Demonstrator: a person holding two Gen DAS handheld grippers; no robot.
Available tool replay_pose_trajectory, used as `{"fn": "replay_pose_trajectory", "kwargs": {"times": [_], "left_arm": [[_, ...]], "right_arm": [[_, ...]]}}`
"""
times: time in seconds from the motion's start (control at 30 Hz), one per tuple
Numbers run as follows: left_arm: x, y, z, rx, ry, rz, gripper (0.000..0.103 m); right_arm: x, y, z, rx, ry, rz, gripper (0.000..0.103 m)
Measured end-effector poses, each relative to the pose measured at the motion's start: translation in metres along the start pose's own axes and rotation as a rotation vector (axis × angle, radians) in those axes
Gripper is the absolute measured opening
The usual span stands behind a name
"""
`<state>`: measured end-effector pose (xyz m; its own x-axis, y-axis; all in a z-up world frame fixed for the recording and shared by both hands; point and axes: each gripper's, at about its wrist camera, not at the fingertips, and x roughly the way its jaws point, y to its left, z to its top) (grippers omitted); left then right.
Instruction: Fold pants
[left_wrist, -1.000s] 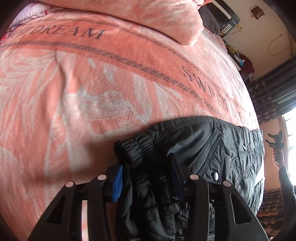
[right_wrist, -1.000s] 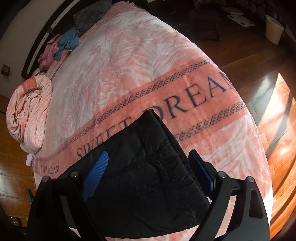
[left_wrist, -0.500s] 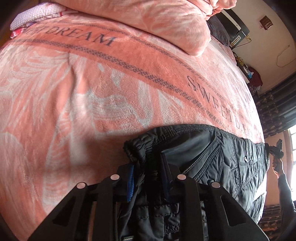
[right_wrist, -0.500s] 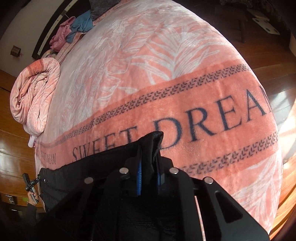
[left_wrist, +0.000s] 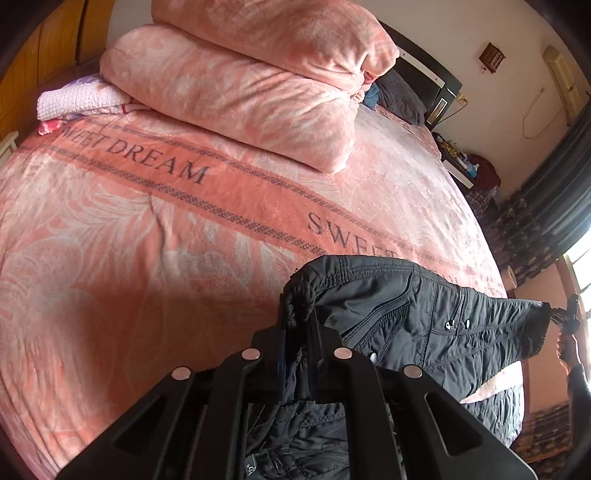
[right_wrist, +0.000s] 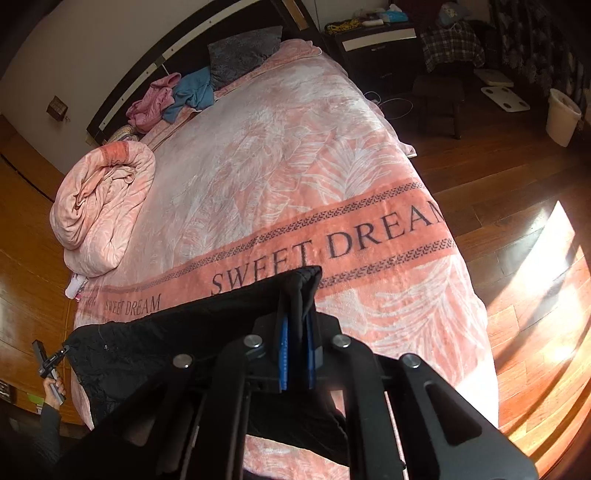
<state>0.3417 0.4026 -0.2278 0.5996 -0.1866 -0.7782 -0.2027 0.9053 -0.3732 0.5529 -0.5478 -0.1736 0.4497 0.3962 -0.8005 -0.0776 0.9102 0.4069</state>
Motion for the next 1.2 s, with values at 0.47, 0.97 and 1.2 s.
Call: {"fn": "replay_pose_trajectory", "kwargs": {"times": [0.47, 0.97, 1.2], "left_arm": [[-0.105, -0.027, -0.054, 0.043, -0.124, -0.065, 0.008], [-0.139, 0.005, -0.154, -0.017, -0.103, -0.059, 0.008], [-0.138, 0.013, -0.179, -0.020, -0.073, -0.050, 0.008]], "right_arm": [[-0.121, -0.021, -0.155, 0.035, -0.116, -0.021, 0.006], [-0.163, -0.027, -0.282, 0.073, -0.162, -0.078, 0.007], [-0.167, -0.024, -0.311, 0.083, -0.162, -0.109, 0.010]]}}
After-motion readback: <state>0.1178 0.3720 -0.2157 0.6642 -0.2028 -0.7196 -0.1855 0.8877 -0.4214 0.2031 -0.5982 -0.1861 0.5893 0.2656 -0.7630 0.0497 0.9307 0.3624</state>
